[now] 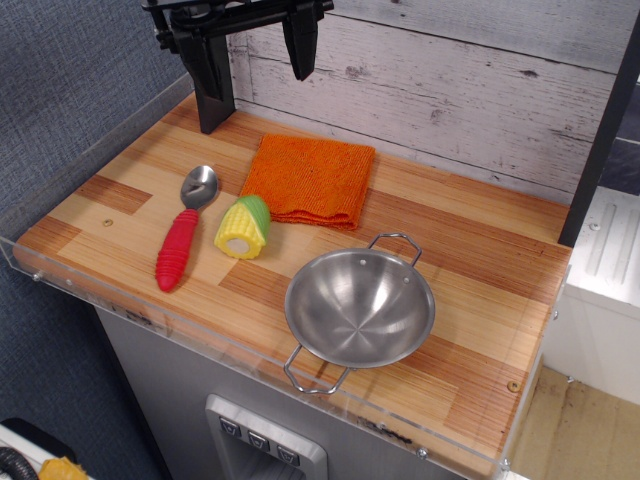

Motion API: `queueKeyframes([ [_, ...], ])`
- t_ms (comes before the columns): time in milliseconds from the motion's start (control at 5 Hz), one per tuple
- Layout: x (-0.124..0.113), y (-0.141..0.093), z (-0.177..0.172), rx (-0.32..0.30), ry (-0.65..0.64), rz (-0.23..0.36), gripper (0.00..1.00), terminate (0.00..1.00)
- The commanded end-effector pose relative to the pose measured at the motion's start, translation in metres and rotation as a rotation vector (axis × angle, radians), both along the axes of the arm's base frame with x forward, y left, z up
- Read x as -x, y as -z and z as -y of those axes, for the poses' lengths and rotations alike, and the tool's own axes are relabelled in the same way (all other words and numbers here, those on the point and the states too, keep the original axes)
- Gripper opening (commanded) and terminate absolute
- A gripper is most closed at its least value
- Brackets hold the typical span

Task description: PICK UP THE ORANGE TOWEL AND PUT NEAR VESSEL

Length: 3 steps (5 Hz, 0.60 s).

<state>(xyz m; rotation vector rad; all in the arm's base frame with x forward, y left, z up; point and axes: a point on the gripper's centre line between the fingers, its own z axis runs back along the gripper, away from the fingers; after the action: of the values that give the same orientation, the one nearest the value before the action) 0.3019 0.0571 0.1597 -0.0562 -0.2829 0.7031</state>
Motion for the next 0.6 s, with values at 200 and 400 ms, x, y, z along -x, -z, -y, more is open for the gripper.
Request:
queueKeyframes([
  [200,-0.020,-0.023,-0.015,0.035,-0.074,0.029,1.00,0.00],
  [400,-0.041,-0.044,-0.031,0.035,-0.111,0.043,1.00,0.00],
])
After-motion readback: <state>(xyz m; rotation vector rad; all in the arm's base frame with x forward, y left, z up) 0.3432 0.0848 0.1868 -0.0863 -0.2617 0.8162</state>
